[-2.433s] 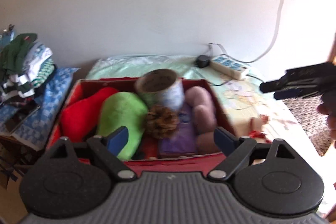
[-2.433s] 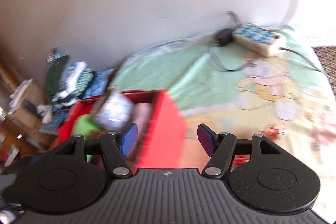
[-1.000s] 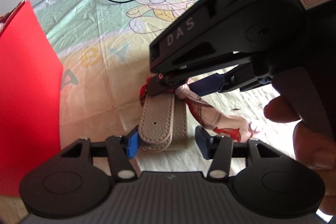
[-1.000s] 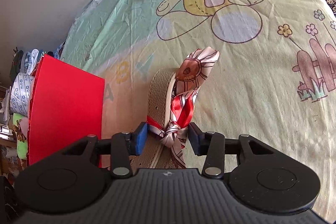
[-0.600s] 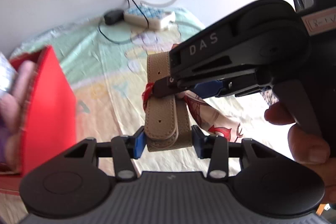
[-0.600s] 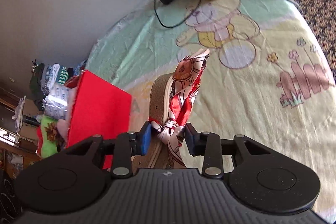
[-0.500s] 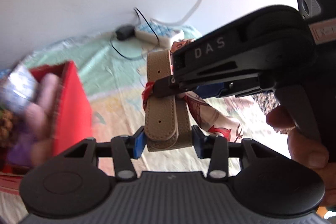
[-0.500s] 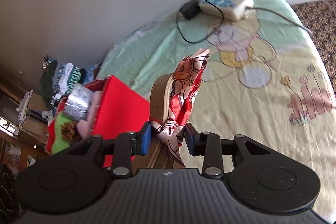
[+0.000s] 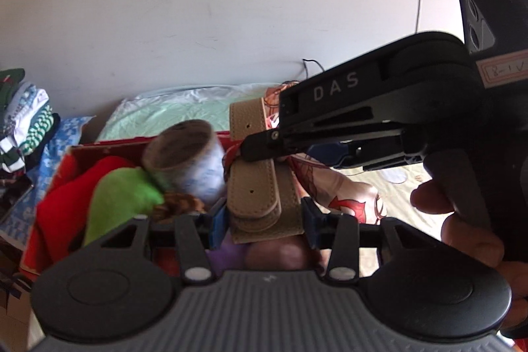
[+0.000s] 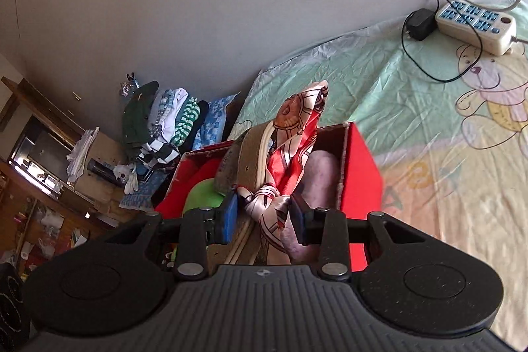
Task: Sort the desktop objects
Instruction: 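Lift the pouch with the right gripper and carry it into the box, then open the right gripper to release the pouch and withdraw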
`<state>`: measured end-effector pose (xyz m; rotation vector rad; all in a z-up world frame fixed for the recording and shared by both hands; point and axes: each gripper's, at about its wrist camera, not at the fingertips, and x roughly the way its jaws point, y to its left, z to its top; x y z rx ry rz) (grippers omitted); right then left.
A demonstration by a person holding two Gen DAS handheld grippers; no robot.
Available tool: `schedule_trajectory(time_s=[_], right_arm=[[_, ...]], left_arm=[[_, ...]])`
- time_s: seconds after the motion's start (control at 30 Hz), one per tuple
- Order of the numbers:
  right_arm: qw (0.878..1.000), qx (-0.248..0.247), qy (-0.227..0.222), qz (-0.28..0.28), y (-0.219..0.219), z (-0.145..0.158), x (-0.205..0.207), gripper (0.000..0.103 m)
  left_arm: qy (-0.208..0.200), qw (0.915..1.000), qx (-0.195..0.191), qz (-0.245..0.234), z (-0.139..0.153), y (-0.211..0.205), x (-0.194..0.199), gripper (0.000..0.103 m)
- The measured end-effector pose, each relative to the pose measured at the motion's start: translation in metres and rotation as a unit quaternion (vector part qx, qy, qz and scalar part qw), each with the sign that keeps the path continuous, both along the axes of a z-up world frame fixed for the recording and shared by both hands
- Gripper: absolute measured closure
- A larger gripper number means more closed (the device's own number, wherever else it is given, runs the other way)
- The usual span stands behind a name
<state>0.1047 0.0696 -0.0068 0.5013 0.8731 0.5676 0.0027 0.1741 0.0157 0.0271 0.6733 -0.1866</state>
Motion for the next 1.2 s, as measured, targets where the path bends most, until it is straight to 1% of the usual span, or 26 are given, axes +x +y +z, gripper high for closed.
schedule_trajectory(time_s=[0.13,0.2,0.23,0.37,0.43,0.47,0.5,0.53,0.6,0.67,0.77,0.83,0.87,0.97,1.03,1.1,1.13,1.2], right_arm=[[1.0,0.015,0.009,-0.015,0.016,-0.013,0.002,0.065],[0.999,0.02,0.011,-0.025,0.016,-0.019,0.0,0.065],[0.999,0.022,0.012,-0.03,0.017,-0.021,-0.001,0.064],[0.998,0.032,0.017,-0.051,0.017,-0.033,-0.006,0.063],[0.997,0.018,0.023,-0.065,0.017,-0.033,-0.006,0.063],[0.998,0.002,0.024,-0.065,0.018,-0.033,-0.006,0.062],[0.998,-0.016,0.024,-0.064,0.02,-0.033,-0.006,0.063],[0.997,-0.033,0.025,-0.062,0.022,-0.034,-0.006,0.064],[0.997,-0.051,0.017,-0.056,0.028,-0.033,-0.006,0.063],[0.997,-0.062,0.012,-0.054,0.034,-0.032,-0.007,0.062],[0.996,-0.079,0.004,-0.032,0.043,-0.033,-0.008,0.055],[0.996,-0.078,-0.011,-0.036,0.036,-0.024,-0.016,0.056],[0.996,-0.077,-0.02,-0.039,0.032,-0.019,-0.02,0.056],[0.995,-0.075,-0.045,-0.048,0.02,-0.003,-0.032,0.056],[0.994,-0.081,-0.054,-0.058,0.011,0.005,-0.042,0.058],[0.992,-0.095,-0.055,-0.062,0.006,0.009,-0.051,0.064],[0.992,-0.097,-0.051,-0.062,0.005,0.008,-0.054,0.065],[0.992,-0.099,-0.039,-0.063,0.004,0.005,-0.06,0.074]], left_arm=[[0.005,0.9999,0.014,-0.005,-0.011,0.019,0.007,0.061],[0.007,0.9996,0.016,-0.021,-0.013,0.019,0.005,0.062],[0.008,0.9994,0.016,-0.03,-0.014,0.018,0.004,0.059],[0.012,0.9978,0.02,-0.062,-0.019,0.018,0.0,0.059],[0.013,0.9966,0.022,-0.078,-0.021,0.018,-0.002,0.058],[0.015,0.9958,0.022,-0.088,-0.022,0.017,-0.004,0.057],[0.016,0.9945,0.024,-0.101,-0.023,0.012,-0.006,0.05],[0.016,0.9941,0.033,-0.102,-0.025,0.01,-0.007,0.052],[0.016,0.9934,0.048,-0.103,-0.029,0.006,-0.009,0.053],[0.021,0.9942,0.039,-0.099,-0.028,0.014,-0.009,0.052],[0.026,0.995,0.019,-0.094,-0.024,0.027,-0.008,0.053],[0.03,0.9949,-0.001,-0.096,-0.022,0.035,-0.01,0.048],[0.031,0.9948,-0.009,-0.097,-0.021,0.038,-0.011,0.048],[0.022,0.9952,-0.011,-0.095,-0.016,0.041,-0.02,0.044],[0.016,0.9954,-0.012,-0.093,-0.013,0.043,-0.026,0.041],[0.009,0.9956,-0.013,-0.092,-0.009,0.045,-0.032,0.041],[0.006,0.9957,-0.014,-0.091,-0.008,0.046,-0.036,0.04],[-0.004,0.996,-0.012,-0.088,-0.004,0.05,-0.039,0.037]])
